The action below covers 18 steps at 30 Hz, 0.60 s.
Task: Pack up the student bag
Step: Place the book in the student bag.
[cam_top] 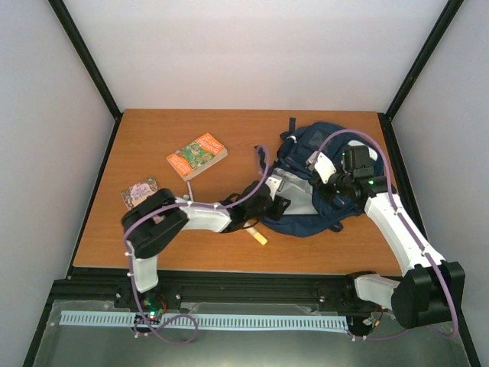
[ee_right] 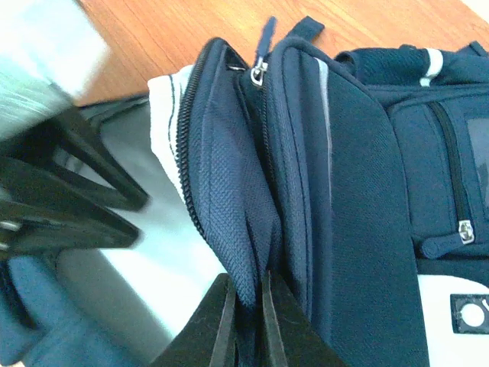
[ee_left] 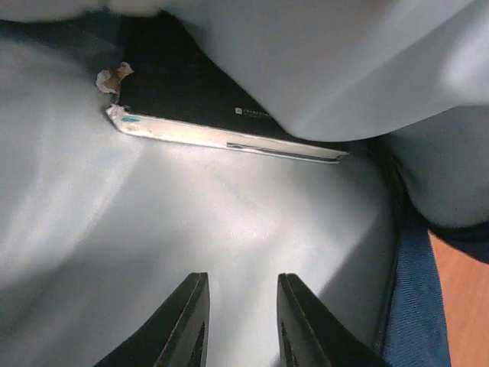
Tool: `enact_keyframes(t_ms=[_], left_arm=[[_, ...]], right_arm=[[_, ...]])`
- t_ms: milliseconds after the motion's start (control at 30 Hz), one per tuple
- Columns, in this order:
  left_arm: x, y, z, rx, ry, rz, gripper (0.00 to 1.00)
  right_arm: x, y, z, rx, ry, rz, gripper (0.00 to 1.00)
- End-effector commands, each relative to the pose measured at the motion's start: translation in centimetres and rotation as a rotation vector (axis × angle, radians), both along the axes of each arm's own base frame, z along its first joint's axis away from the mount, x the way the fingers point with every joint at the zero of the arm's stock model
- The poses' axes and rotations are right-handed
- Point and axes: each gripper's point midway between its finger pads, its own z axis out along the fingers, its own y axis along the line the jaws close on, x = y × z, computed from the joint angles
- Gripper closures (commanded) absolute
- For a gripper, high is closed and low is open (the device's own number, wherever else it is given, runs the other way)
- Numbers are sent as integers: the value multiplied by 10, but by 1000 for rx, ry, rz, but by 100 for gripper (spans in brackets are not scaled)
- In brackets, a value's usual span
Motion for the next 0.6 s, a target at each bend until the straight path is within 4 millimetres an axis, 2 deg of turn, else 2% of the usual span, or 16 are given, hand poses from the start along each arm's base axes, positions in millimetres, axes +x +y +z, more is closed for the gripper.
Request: enact_keyframes(t_ms=[0,133,233,400,500,567], left_arm=[[-10,44,27,51,-46,57,70],[-17,79,38,148,-38,125,53],[-20,100,42,210,-21,161,45],[-24,121,47,239,38,173,39],[-24,133,57,243,40,186,33],[-22,141,64,245,40,202,29]], right_arm=[[25,-23,-3,-61,-98,-127,97],[27,-33,-10,-104,-101,-173,97],[24,-33,-12,-114,-103,-156,97],[-5,-14,-20,-106,-43,35,97],[-25,-13,-30,-149,-4,128,97],[-35,-19,-36,-202,10,153,97]])
